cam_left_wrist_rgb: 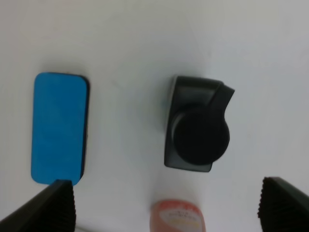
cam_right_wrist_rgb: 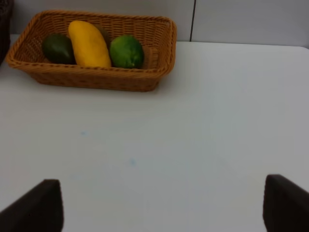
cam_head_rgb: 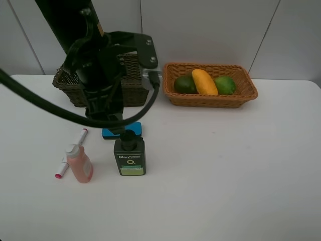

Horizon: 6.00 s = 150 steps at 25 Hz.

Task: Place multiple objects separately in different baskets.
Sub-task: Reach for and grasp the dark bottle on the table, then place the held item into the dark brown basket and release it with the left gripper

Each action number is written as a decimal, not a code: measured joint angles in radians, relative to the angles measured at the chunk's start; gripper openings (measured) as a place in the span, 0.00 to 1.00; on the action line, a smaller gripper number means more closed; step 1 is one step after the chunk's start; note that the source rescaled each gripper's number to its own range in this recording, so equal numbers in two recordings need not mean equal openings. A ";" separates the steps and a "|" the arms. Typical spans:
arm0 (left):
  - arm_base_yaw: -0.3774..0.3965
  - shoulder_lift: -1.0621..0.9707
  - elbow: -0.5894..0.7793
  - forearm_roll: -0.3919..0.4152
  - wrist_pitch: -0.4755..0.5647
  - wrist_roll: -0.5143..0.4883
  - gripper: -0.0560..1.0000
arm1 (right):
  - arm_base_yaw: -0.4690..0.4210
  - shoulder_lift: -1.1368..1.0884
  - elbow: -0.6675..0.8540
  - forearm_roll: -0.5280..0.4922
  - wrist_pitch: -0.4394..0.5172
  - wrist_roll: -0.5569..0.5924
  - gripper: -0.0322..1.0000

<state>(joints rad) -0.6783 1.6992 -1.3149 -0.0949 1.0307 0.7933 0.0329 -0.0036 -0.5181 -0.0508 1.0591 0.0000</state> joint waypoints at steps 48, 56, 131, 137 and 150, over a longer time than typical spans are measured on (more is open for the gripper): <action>-0.053 0.307 -0.003 0.000 -0.089 0.001 0.42 | 0.000 0.000 0.000 0.000 0.000 0.000 0.99; -0.053 0.307 -0.003 -0.017 -0.096 0.001 0.42 | 0.000 0.000 0.000 0.000 0.000 0.000 0.99; 0.526 0.520 -0.450 0.122 -0.412 -0.053 0.93 | 0.000 0.000 0.000 0.000 0.000 0.000 0.99; 0.526 0.520 -0.450 0.122 -0.413 -0.053 1.00 | 0.000 0.000 0.000 0.000 0.000 0.000 0.99; 0.527 0.484 -0.450 0.120 -0.349 -0.055 1.00 | 0.000 0.000 0.000 0.000 0.000 0.000 0.99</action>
<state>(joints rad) -0.1511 2.1830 -1.7651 0.0255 0.6815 0.7381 0.0329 -0.0036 -0.5181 -0.0508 1.0588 0.0000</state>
